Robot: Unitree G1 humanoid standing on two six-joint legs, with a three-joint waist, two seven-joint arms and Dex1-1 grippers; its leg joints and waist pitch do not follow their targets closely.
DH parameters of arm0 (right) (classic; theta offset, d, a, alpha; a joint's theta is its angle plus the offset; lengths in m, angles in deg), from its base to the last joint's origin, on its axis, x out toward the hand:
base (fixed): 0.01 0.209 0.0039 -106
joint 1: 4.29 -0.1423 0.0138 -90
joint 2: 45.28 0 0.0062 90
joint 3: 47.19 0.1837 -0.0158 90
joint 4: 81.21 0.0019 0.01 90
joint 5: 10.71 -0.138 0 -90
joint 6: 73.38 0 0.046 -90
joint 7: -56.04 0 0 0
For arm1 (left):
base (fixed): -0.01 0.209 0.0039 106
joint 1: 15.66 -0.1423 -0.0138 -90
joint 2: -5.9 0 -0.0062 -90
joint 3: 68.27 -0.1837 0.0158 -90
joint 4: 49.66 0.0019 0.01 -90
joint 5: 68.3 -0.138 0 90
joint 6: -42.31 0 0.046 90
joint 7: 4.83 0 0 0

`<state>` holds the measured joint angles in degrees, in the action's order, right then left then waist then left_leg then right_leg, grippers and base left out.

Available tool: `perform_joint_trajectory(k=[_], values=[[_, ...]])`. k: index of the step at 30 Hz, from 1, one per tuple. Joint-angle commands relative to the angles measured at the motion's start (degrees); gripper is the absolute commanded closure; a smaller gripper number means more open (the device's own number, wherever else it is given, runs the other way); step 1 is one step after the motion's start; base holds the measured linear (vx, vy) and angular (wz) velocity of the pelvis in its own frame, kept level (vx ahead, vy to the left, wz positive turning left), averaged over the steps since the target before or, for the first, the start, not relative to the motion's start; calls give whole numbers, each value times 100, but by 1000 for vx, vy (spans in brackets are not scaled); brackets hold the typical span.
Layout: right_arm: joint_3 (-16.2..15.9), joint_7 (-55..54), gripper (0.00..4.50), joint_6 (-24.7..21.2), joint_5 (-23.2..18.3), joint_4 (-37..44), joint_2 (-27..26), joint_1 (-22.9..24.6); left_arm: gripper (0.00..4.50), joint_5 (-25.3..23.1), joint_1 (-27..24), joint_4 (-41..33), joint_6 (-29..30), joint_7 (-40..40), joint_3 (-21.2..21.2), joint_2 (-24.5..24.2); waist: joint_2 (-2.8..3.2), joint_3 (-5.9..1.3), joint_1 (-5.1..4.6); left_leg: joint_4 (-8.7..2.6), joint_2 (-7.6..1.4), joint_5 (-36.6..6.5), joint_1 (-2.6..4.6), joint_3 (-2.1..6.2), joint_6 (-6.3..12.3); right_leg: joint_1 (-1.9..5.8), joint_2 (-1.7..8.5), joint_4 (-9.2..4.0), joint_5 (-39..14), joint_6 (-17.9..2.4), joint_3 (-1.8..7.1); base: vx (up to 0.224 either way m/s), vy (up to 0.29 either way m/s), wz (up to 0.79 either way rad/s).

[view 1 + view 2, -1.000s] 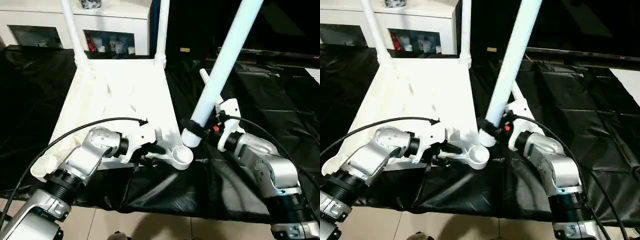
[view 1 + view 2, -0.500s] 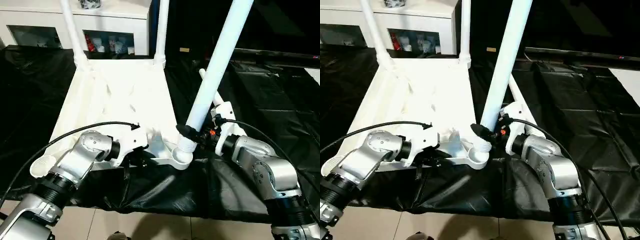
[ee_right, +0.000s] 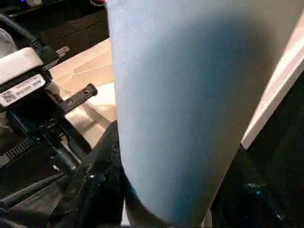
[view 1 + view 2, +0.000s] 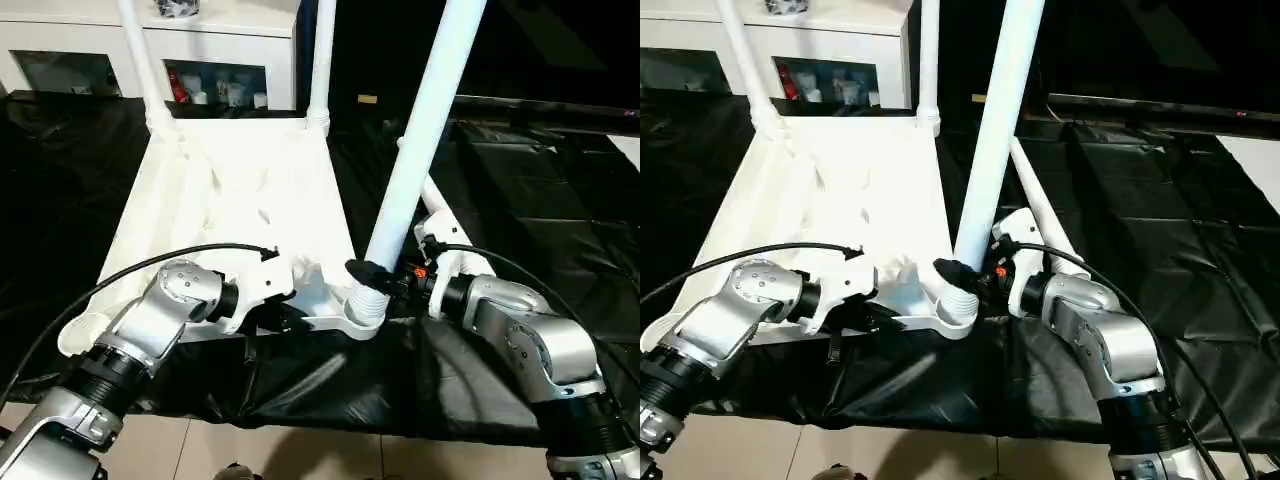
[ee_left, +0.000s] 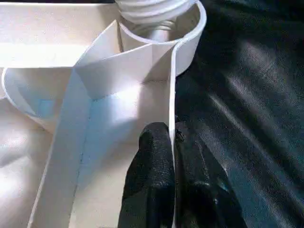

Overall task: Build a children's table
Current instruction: Insert table leg to table base

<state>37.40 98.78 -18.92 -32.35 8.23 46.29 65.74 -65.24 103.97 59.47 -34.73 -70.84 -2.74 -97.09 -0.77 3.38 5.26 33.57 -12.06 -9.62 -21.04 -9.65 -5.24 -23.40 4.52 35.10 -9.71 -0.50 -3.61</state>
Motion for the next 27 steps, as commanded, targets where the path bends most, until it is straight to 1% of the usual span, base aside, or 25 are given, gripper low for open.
perform_joint_trajectory(k=[1,3,5,6,8,9,10,11,13,14,15,16,17,19,20,21,22,24,25,26,27], values=[[-138,97,261,-92,63,-13,117,-132,450,171,13,6,12,15,204,138,20,-412,25,-398,-66,-1262,55,-13,-124,307,301,-397,-1400,-936,232,0,0,0],[-182,100,261,-10,136,-195,103,-197,450,195,27,43,-13,34,230,198,16,-409,17,-393,-58,-1251,51,-19,-123,299,299,-401,-1412,-941,231,0,0,0],[-209,93,261,83,192,-412,56,-281,450,206,37,89,-41,60,243,247,14,-407,10,-391,-53,-1286,44,-15,-127,304,307,-414,-1551,-921,230,0,0,0],[-227,92,261,104,214,-493,36,-318,450,199,36,110,-63,83,247,264,16,-404,16,-387,-56,-1323,60,-20,-117,288,308,-425,-1614,-906,237,0,0,0],[-306,91,261,150,305,-670,8,-408,450,194,27,159,-105,153,274,310,13,-405,11,-392,-54,-1333,43,-12,-117,298,309,-428,-1685,-876,229,0,0,0],[-306,91,261,150,305,-670,8,-408,450,194,27,159,-105,153,274,310,-4,-402,7,-395,-57,-1345,43,-12,-121,297,311,-433,-1717,-864,227,0,0,0],[-405,103,261,185,417,-780,27,-472,450,179,27,192,-132,234,305,349,5,-400,8,-396,-58,-1350,46,-9,-125,292,308,-433,-1763,-844,227,0,0,0],[-441,105,261,216,449,-827,36,-501,450,150,24,208,-170,269,306,365,-8,-397,-1,-403,-56,-1357,38,-4,-131,300,306,-426,-1802,-837,224,0,0,0],[-470,113,261,259,464,-896,39,-541,450,93,22,234,-234,304,314,388,-8,-390,4,-399,-55,-1408,53,-12,-126,281,313,-450,-1952,-787,231,0,0,0],[-471,120,261,268,464,-913,36,-552,450,54,22,252,-267,348,313,395,-6,-394,8,-395,-53,-1406,56,-13,-119,284,316,-459,-1995,-767,235,0,0,0],[-473,128,261,277,463,-934,33,-564,450,10,21,272,-305,400,312,403,-19,-396,8,-396,-56,-1402,57,-12,-108,280,314,-462,-1990,-761,234,0,0,0],[-473,148,261,293,473,-969,27,-584,450,15,24,322,-232,426,333,431,-12,-395,6,-395,-56,-1410,59,-14,-107,275,311,-459,-1993,-760,235,0,0,0],[-475,182,261,321,495,-1013,20,-608,423,-19,29,389,-158,487,347,445,-10,-386,3,-400,-55,-1460,62,-14,-106,269,311,-469,-2080,-748,231,0,0,0],[-475,192,261,332,505,-1028,17,-614,395,-40,30,417,-132,529,359,448,-17,-380,1,-401,-49,-1512,62,-12,-106,267,311,-486,-2214,-705,230,0,0,0],[-476,200,261,343,511,-1043,7,-622,395,-154,37,492,-206,616,331,422,-5,-380,7,-397,-45,-1565,78,-13,-108,252,312,-503,-2330,-674,227,0,0,0],[-479,207,261,355,510,-1058,2,-629,384,-198,37,536,-270,629,316,404,-3,-379,14,-397,-53,-1617,96,-10,-108,234,313,-518,-2384,-667,230,0,0,0],[-480,209,261,361,510,-1064,1,-631,384,-199,35,558,-285,620,316,398,-2,-375,10,-403,-52,-1649,89,-6,-115,239,313,-519,-2425,-656,227,0,0,0],[-481,220,261,387,522,-1091,-10,-637,379,-93,18,575,-245,531,366,404,-15,-375,6,-410,-46,-1729,82,3,-125,241,319,-540,-2617,-570,214,0,0,0],[-480,220,261,392,526,-1098,-12,-638,415,-88,21,589,-249,530,374,402,-17,-372,7,-410,-43,-1738,78,6,-122,241,320,-545,-2667,-552,212,0,0,0],[-479,222,261,402,533,-1112,-13,-641,423,-93,24,626,-258,518,384,398,-9,-376,8,-408,-42,-1747,83,8,-119,232,323,-555,-2717,-530,210,0,0,0],[-479,223,261,404,533,-1114,-13,-640,419,-95,23,633,-259,512,384,395,-12,-377,7,-412,-46,-1746,82,11,-121,234,323,-553,-2711,-528,209,0,0,0]])
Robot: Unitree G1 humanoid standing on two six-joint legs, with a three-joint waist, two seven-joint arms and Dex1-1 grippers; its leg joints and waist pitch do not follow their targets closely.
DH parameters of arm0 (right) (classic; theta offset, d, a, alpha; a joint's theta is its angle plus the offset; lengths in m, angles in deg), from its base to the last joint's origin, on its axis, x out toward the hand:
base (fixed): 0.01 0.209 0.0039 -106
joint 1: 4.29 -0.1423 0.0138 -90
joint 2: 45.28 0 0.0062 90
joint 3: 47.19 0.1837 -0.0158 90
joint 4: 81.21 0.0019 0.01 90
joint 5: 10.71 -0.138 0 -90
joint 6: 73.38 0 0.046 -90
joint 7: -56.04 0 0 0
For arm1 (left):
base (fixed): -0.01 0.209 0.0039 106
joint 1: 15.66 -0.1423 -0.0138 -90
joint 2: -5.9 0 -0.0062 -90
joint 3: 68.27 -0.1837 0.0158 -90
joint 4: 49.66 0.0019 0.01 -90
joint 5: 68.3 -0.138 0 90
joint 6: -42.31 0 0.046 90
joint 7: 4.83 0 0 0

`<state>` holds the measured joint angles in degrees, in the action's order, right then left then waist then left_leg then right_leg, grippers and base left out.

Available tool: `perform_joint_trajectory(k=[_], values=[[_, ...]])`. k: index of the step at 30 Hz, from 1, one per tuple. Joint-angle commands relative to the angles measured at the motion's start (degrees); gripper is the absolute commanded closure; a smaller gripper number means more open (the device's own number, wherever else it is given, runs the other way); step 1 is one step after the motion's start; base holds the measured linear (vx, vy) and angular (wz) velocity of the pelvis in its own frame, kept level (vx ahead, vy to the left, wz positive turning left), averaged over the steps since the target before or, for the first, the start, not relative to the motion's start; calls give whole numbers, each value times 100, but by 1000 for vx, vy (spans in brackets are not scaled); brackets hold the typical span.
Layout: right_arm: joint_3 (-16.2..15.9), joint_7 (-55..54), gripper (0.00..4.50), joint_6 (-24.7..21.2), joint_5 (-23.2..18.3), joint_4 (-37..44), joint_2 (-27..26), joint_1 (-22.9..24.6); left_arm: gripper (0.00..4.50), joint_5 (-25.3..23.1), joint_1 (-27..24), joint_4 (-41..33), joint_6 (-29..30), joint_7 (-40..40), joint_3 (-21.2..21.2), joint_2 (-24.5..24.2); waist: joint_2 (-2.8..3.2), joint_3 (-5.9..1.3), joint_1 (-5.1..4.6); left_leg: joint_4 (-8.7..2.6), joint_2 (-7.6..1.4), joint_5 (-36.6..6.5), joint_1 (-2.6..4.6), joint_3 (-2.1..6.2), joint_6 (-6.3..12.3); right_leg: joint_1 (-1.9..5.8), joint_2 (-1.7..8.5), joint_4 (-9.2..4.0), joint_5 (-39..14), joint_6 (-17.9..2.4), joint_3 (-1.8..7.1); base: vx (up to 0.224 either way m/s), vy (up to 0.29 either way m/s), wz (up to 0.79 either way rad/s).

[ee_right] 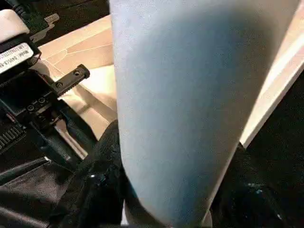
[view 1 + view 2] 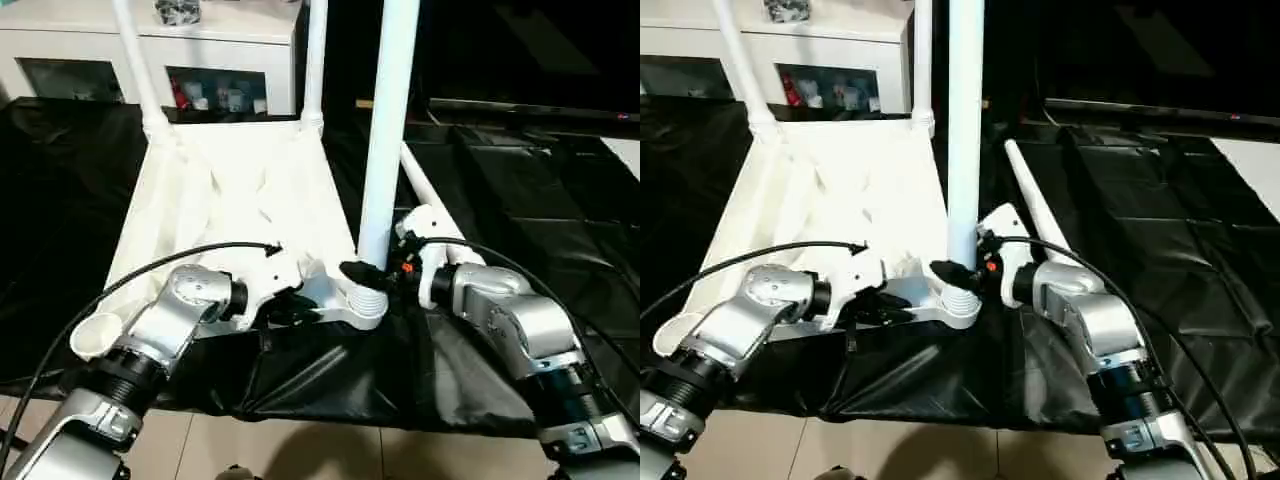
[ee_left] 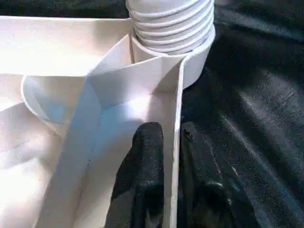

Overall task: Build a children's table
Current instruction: Insert table leg to table base

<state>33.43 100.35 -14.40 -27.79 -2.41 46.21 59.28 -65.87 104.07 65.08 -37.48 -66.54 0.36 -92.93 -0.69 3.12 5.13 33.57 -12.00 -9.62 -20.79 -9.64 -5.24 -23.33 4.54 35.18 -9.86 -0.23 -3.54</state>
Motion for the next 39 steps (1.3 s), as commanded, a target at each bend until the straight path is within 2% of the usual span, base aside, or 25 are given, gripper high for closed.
perform_joint_trajectory(k=[1,3,9,14,19,21,22,23,24,25,27,28,30,31,33,34,39], values=[[-80,66,261,-39,80,-65,-6,3,420,-68,10,122,-6,50,55,-46,-15,-348,18,-417,-55,-1752,56,13,-118,221,315,-561,-2680,-558,202,0,0,0],[-79,69,261,-21,81,-89,-10,-4,443,-113,5,154,-2,11,46,-56,-17,-352,14,-422,-59,-1736,45,17,-123,232,315,-548,-2615,-566,202,0,0,0],[-105,94,261,27,100,-185,-34,-41,450,-209,-9,168,96,-129,-73,-141,-21,-357,2,-431,-60,-1707,37,14,-128,246,310,-517,-2352,-669,207,0,0,0],[-19,120,261,18,18,-213,-26,-34,450,-174,31,179,187,-110,-19,-119,-15,-346,3,-432,-61,-1839,77,16,-128,230,322,-549,-2618,-632,211,0,0,0],[172,116,261,309,-48,-191,-21,150,450,-87,77,202,206,-54,111,-22,-18,-340,0,-434,-61,-1925,85,17,-121,218,319,-569,-2690,-620,206,0,0,0],[382,-67,261,502,-84,-243,-89,367,450,-47,105,195,284,-47,143,30,18,-337,10,-436,-65,-2005,98,13,-124,200,325,-598,-2722,-617,210,0,0,0],[427,-109,261,545,-87,-260,-104,416,450,-38,111,193,302,-47,149,40,10,-340,12,-435,-61,-2005,95,20,-126,208,325,-592,-2714,-621,202,0,0,0],[580,-234,261,718,-112,-313,-168,605,450,-22,129,187,341,-48,157,65,60,-342,17,-446,-62,-2016,96,26,-131,208,321,-580,-2675,-637,205,0,0,0],[634,-273,261,790,-125,-334,-196,681,450,-23,134,185,348,-50,155,70,36,-337,5,-443,-60,-2107,104,26,-129,197,320,-601,-2704,-647,195,0,0,0],[634,-273,261,790,-125,-334,-196,681,450,-23,134,185,348,-50,155,70,25,-341,1,-448,-58,-2109,91,32,-124,218,319,-594,-2706,-641,192,0,0,0],[739,-351,261,935,-171,-326,-273,909,450,-34,157,231,338,-27,150,98,41,-333,-1,-456,-58,-2149,96,31,-111,207,310,-607,-2722,-639,191,0,0,0],[752,-363,261,956,-177,-321,-284,944,450,-35,161,238,337,-24,149,102,60,-331,-5,-457,-53,-2211,100,33,-114,204,312,-626,-2779,-624,189,0,0,0],[815,-427,261,1060,-204,-263,-334,1130,450,-52,193,286,331,4,148,130,44,-331,0,-455,-44,-2228,103,38,-96,205,311,-634,-2880,-587,182,0,0,0],[838,-486,261,1158,-196,-165,-358,1271,450,-76,239,344,315,69,161,170,103,-326,1,-459,-50,-2271,113,43,-104,190,317,-648,-2927,-570,186,0,0,0],[842,-515,261,1209,-185,-107,-366,1336,450,-89,265,377,304,112,172,194,70,-324,4,-461,-46,-2335,121,43,-97,186,308,-663,-2975,-545,179,0,0,0],[815,-613,261,1302,-93,-52,-357,1389,450,-106,297,419,283,145,179,218,94,-324,3,-468,-43,-2339,109,55,-97,199,313,-654,-3014,-536,174,0,0,0],[759,-756,261,1382,42,32,-373,1445,450,-132,354,489,258,160,172,260,91,-314,-9,-464,-30,-2400,111,63,-82,178,321,-714,-3319,-406,157,0,0,0]])
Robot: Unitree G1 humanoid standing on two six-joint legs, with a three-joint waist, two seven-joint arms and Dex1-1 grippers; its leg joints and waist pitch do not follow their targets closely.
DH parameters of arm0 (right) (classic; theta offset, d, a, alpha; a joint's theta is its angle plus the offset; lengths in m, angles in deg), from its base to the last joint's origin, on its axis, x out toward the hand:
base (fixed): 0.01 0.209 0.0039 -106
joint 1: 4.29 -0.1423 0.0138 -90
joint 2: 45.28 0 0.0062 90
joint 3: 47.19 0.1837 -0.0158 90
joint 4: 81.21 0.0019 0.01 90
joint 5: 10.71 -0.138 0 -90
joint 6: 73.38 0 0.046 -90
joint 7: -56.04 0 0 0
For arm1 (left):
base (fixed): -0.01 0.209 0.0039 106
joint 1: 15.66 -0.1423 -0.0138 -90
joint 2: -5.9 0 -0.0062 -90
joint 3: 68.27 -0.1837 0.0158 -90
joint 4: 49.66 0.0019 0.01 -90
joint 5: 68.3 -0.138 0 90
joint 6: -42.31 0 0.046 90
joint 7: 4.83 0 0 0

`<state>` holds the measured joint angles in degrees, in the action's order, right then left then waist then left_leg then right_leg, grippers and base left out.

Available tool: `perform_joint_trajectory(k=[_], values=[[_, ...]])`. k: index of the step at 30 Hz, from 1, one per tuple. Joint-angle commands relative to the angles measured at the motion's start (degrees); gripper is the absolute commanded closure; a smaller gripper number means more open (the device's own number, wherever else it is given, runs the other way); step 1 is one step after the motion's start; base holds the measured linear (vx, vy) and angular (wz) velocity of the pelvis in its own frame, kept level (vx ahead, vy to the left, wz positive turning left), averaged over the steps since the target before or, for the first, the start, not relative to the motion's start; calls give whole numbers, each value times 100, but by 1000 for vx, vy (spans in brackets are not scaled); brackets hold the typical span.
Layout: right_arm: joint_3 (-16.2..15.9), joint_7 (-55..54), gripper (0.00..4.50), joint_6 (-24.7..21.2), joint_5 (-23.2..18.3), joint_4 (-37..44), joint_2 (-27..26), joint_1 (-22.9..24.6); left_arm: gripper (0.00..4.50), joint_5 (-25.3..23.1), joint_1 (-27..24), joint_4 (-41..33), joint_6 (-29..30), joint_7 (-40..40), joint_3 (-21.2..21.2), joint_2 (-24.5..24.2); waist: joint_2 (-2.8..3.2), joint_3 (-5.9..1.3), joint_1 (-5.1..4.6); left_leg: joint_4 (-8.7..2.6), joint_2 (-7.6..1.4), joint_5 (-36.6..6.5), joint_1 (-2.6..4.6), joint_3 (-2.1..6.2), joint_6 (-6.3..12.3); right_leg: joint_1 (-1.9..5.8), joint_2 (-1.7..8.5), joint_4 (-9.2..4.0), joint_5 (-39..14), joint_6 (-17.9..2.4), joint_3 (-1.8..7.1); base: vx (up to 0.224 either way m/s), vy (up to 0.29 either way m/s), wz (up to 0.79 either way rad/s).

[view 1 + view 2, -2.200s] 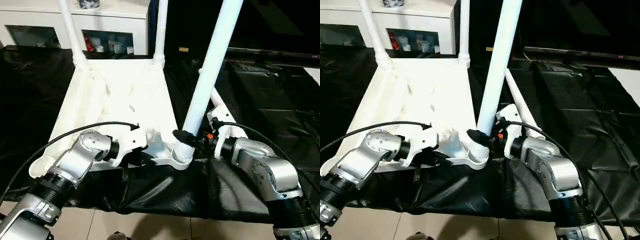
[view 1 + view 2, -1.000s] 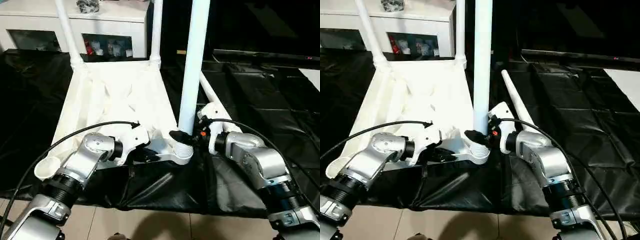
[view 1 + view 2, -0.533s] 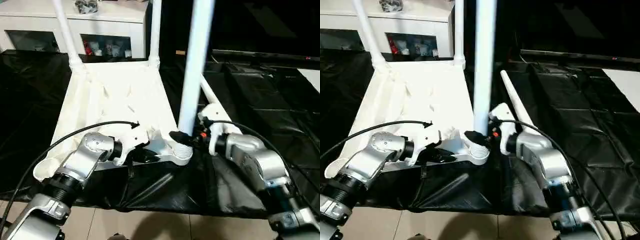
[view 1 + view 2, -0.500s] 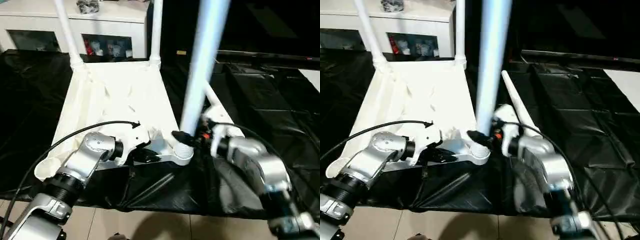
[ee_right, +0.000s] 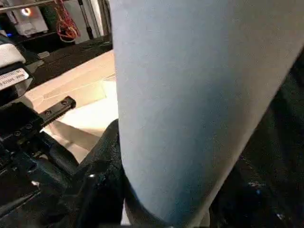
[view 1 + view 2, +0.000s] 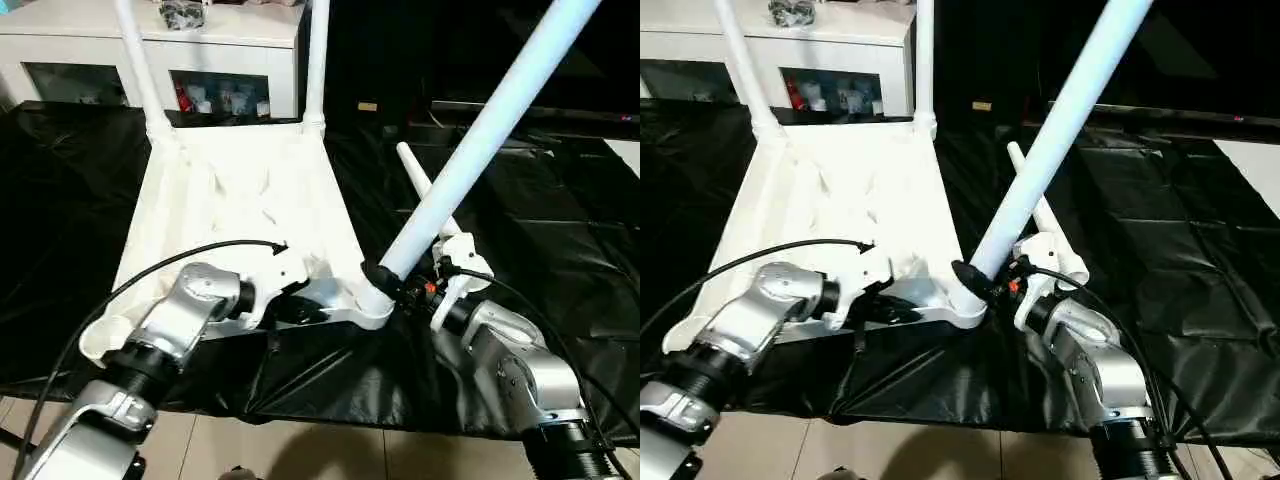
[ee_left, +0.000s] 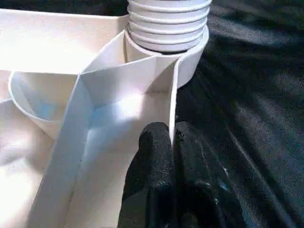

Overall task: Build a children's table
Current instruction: Insert table leg to table base

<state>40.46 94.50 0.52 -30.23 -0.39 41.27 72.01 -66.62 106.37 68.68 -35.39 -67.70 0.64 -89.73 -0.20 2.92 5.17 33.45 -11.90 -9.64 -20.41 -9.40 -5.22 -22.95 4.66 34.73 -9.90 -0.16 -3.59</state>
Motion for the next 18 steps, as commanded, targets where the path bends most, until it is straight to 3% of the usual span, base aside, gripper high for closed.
perform_joint_trajectory(k=[1,6,9,10,13,14,18], values=[[-10,-131,261,-127,321,-168,156,141,450,-52,133,112,70,193,115,-74,44,-297,-13,-454,-41,-2396,73,42,-81,144,309,-668,-3305,-413,162,0,0,0],[-400,312,261,-342,470,-268,487,-240,450,-96,211,121,60,-70,35,-141,62,-315,-29,-500,-58,-2269,44,50,-62,205,292,-632,-2891,-515,151,0,0,0],[-508,465,261,-420,501,-301,578,-351,450,-106,230,117,63,-135,16,-161,66,-310,-28,-491,-62,-2246,58,30,-56,192,286,-620,-2714,-606,168,0,0,0],[-814,943,261,-481,610,-478,752,-667,450,-123,253,85,77,-283,-41,-210,36,-321,-24,-487,-66,-2181,43,24,-48,211,295,-592,-2580,-682,176,0,0,0],[-1153,1506,261,-417,723,-696,892,-952,450,-156,270,62,61,-384,-85,-263,4,-331,-26,-471,-73,-2051,41,4,-12,216,299,-565,-2378,-795,184,0,0,0],[-1224,1645,261,-384,725,-718,924,-980,450,-164,278,56,46,-420,-96,-278,18,-331,-11,-459,-76,-1974,48,-9,8,212,300,-546,-2257,-856,199,0,0,0],[-1458,2078,261,-242,735,-789,1033,-997,450,-161,314,16,-1,-577,-125,-330,-16,-348,27,-448,-90,-1686,32,-28,65,240,310,-492,-1910,-962,218,0,0,0]])
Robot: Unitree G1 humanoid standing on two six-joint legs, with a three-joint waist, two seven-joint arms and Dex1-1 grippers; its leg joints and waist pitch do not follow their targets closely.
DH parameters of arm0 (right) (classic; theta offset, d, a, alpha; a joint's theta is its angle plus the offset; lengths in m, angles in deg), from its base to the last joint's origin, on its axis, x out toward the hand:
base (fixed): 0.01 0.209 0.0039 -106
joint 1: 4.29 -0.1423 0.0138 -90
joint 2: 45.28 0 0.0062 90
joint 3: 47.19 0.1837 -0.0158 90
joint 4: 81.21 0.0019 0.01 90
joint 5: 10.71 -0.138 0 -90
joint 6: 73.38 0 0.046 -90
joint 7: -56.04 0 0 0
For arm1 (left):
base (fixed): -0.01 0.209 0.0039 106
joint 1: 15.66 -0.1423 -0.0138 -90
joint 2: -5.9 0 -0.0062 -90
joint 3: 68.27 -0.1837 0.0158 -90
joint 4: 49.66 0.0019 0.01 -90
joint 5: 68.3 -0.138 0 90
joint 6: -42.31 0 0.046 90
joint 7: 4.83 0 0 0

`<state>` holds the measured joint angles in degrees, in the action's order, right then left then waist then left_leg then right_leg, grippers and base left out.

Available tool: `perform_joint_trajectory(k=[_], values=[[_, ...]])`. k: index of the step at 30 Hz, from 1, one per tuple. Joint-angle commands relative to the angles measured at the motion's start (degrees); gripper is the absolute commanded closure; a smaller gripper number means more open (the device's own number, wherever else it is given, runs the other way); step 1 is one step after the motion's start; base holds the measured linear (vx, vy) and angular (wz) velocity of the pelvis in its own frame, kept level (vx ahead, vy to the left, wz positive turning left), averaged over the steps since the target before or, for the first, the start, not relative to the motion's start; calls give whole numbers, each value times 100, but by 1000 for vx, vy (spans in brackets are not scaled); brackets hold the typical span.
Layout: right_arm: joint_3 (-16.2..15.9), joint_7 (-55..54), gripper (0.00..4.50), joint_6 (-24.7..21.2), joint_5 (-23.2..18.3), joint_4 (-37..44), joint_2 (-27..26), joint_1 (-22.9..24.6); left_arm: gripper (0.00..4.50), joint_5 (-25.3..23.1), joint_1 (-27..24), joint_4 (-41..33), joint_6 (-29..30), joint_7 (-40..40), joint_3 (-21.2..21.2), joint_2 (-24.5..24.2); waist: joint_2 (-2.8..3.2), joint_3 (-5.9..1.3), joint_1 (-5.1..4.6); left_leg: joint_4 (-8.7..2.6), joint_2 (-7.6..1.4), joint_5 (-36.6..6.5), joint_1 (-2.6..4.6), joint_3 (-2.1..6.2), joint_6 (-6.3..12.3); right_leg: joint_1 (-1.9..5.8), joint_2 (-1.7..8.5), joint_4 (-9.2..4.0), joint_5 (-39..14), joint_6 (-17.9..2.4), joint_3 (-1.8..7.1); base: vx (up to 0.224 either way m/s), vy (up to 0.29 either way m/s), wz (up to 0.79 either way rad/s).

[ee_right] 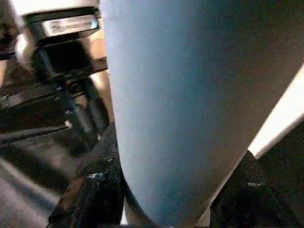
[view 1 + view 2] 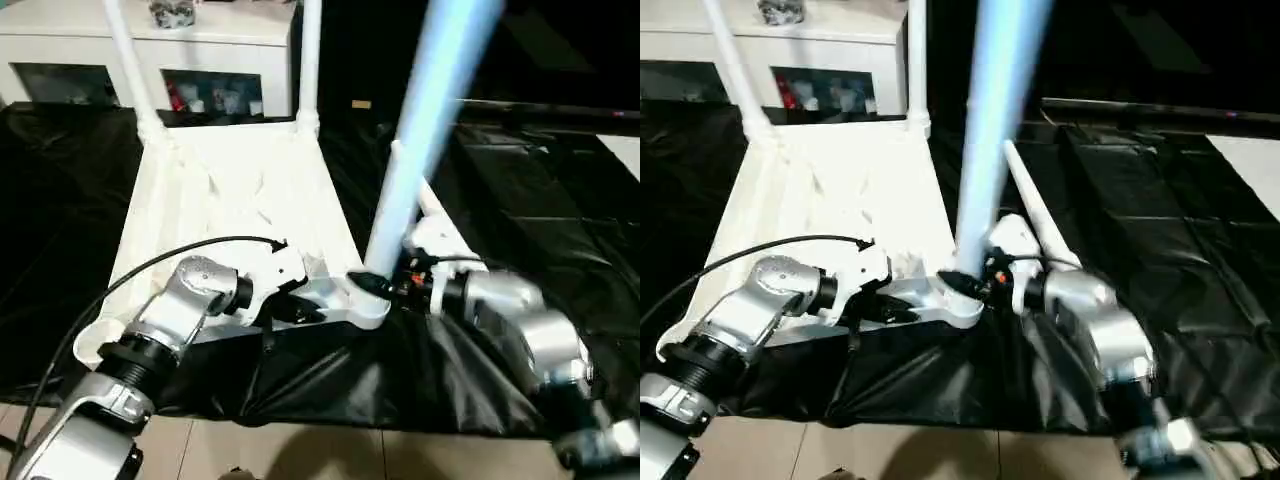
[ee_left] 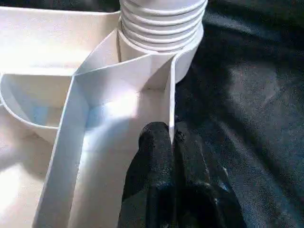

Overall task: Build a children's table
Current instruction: Insert table leg to table base

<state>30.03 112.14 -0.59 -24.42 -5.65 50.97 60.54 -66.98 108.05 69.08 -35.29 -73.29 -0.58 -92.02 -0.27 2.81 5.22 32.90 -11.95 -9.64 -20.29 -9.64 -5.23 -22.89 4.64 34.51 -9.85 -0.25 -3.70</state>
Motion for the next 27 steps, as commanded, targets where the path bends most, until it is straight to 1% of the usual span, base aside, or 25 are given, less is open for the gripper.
perform_joint_trajectory(k=[1,2,4,5,7,9,10,12,15,16,17,18,19,20,21,22,23,24,25,26,27], values=[[-423,329,261,-127,153,-264,67,152,450,-125,147,-26,-17,-26,-4,-104,-20,-338,22,-391,-87,-1634,21,-6,75,240,307,-451,-1842,-989,227,0,0,0],[-484,486,261,-78,140,-263,101,181,450,-130,152,-37,-82,-119,-24,-137,-45,-344,24,-383,-86,-1582,17,-16,96,247,309,-450,-1780,-1011,228,0,0,0],[-525,731,261,7,97,-343,128,200,450,-142,178,-22,-188,-262,-66,-198,-29,-354,36,-382,-90,-1498,12,-13,120,258,313,-433,-1674,-1040,227,0,0,0],[-538,837,261,82,82,-369,143,215,450,-141,189,-20,-206,-307,-73,-222,-25,-354,37,-384,-94,-1491,17,-16,121,254,307,-428,-1640,-1050,228,0,0,0],[-558,1014,261,204,88,-417,167,239,450,-139,216,-3,-222,-357,-71,-248,0,-354,49,-385,-97,-1528,22,-14,116,252,304,-420,-1582,-1092,225,0,0,0],[-580,1166,261,326,104,-466,185,269,450,-141,245,30,-251,-409,-76,-268,-2,-352,63,-393,-102,-1580,28,-13,102,253,300,-422,-1586,-1103,221,0,0,0],[-643,1233,261,393,154,-494,212,286,450,-142,258,48,-263,-456,-80,-292,4,-353,74,-397,-105,-1611,36,-11,91,252,301,-419,-1576,-1115,224,0,0,0],[-661,1235,261,403,166,-512,205,289,450,-155,262,51,-255,-464,-84,-307,6,-351,87,-403,-103,-1662,42,-12,70,255,298,-427,-1614,-1110,225,0,0,0],[-596,1105,261,378,165,-633,98,242,450,-171,263,57,-229,-407,-51,-313,0,-347,96,-409,-97,-1727,41,-8,33,257,305,-439,-1730,-1084,225,0,0,0],[-492,909,261,364,175,-769,-29,179,450,-154,265,58,-190,-302,11,-286,-2,-351,91,-406,-95,-1726,38,-7,21,257,309,-434,-1752,-1086,225,0,0,0],[-314,484,261,391,239,-1024,-225,60,450,-140,280,54,-107,-69,115,-214,-1,-341,93,-413,-91,-1789,45,-7,10,249,309,-455,-1885,-1052,222,0,0,0],[-159,40,261,464,318,-1272,-393,-54,450,-140,309,53,9,208,222,-128,4,-327,66,-423,-90,-1915,53,0,-62,222,317,-461,-2119,-1029,216,0,0,0],[71,-685,261,570,441,-1673,-642,-243,450,-175,344,1,186,612,349,-29,-10,-321,45,-425,-79,-1957,45,11,-107,236,309,-475,-2250,-981,202,0,0,0],[71,-685,261,570,441,-1673,-642,-243,450,-175,344,1,186,612,349,-29,1,-311,-12,-436,-64,-2072,49,31,-197,221,319,-498,-2590,-887,180,-54,-7,-7],[127,-872,261,585,465,-1770,-702,-291,450,-192,346,-34,245,714,376,-11,-6,-305,-32,-437,-53,-2135,52,45,-207,228,323,-537,-2819,-782,159,-55,3,-11],[227,-1179,261,563,455,-1938,-818,-381,450,-238,335,-148,410,889,416,16,-2,-308,-55,-441,-49,-2161,35,61,-195,242,326,-567,-3023,-647,148,-55,3,-11],[291,-1365,261,541,442,-2038,-892,-437,450,-268,327,-225,526,1002,442,35,1,-306,-95,-456,-51,-2177,11,78,-206,246,321,-566,-3066,-575,144,-50,14,-14],[439,-1812,261,490,414,-2292,-1072,-579,450,-325,306,-419,831,1279,521,101,6,-302,-141,-461,-47,-2274,10,94,-224,243,324,-582,-3220,-534,113,0,0,0],[647,-2516,261,404,382,-2733,-1349,-822,450,-362,252,-782,1385,1725,679,290,31,-319,-160,-457,-54,-2289,31,103,-241,235,336,-579,-3174,-568,114,0,0,0],[725,-2792,261,367,366,-2930,-1463,-928,450,-380,223,-945,1604,1920,746,397,32,-302,-244,-465,-56,-2285,-8,130,-281,239,334,-568,-3048,-656,98,0,0,0],[781,-3090,261,365,374,-3139,-1583,-1040,450,-432,191,-1111,1821,2140,795,524,34,-302,-269,-455,-35,-2348,-3,128,-267,234,308,-593,-3069,-642,78,0,0,0]])
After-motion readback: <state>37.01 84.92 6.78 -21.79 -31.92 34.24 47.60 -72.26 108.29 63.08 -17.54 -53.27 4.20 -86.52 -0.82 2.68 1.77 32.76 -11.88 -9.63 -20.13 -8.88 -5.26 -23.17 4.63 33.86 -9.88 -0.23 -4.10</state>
